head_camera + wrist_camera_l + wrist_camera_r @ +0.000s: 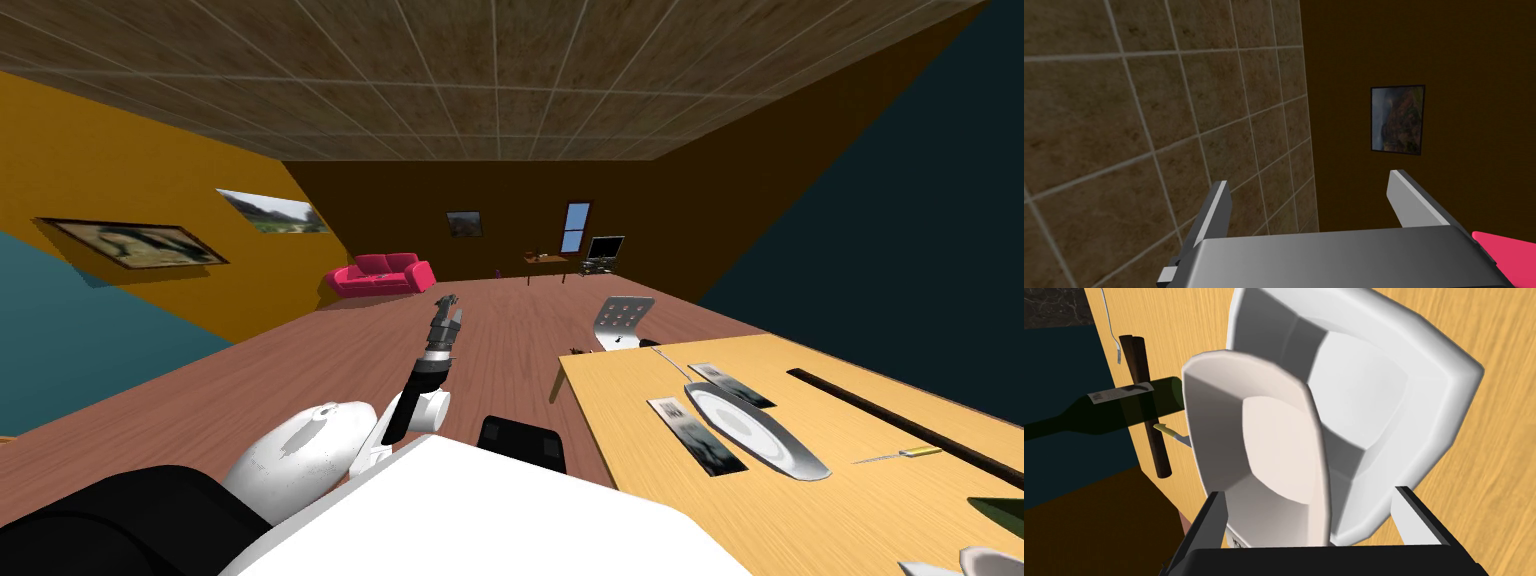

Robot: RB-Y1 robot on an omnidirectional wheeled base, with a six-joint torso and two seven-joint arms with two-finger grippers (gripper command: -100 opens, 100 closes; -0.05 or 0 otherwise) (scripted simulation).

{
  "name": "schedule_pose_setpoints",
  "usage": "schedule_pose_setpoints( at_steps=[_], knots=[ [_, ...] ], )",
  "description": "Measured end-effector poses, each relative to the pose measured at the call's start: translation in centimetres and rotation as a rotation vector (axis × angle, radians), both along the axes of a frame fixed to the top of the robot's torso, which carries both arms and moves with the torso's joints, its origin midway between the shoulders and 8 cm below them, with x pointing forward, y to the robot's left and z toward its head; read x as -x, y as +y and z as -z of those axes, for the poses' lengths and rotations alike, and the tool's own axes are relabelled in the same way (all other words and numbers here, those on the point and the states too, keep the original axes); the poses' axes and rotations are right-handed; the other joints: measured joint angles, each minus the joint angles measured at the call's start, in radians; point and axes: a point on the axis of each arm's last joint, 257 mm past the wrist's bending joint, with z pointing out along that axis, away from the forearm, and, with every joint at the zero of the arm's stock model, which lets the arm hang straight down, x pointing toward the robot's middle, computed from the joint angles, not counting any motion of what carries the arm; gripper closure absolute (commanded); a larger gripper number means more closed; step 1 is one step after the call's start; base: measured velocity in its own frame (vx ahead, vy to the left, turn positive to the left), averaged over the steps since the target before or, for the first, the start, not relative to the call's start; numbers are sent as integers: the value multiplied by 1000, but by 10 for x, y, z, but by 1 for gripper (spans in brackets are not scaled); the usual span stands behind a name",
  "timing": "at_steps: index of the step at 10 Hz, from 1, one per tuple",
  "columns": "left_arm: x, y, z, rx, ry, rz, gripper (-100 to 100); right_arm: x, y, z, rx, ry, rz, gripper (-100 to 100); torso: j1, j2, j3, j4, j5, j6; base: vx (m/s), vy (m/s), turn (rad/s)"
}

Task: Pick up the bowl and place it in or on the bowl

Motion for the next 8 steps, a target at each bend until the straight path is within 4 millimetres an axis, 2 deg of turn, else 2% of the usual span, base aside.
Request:
schedule_pose_setpoints(
  at_steps=[1,3,6,8],
  knots=[
    [0,0,0,0,0,0,0,0,0,0,0,0,0,-100,0,0,0,0,0,0,-61,-5,332],
    [0,0,0,0,0,0,0,11,-1,-2,-5,10,20,-100,-1,4,2,1,0,0,-67,-11,32],
    [0,0,0,0,0,0,0,23,-2,-2,-12,12,57,-100,-1,5,3,1,0,0,-88,-1,212],
    [0,0,0,0,0,0,0,35,-4,-4,-16,22,85,-100,-1,5,3,1,0,1,-62,-7,54]
  ],
)
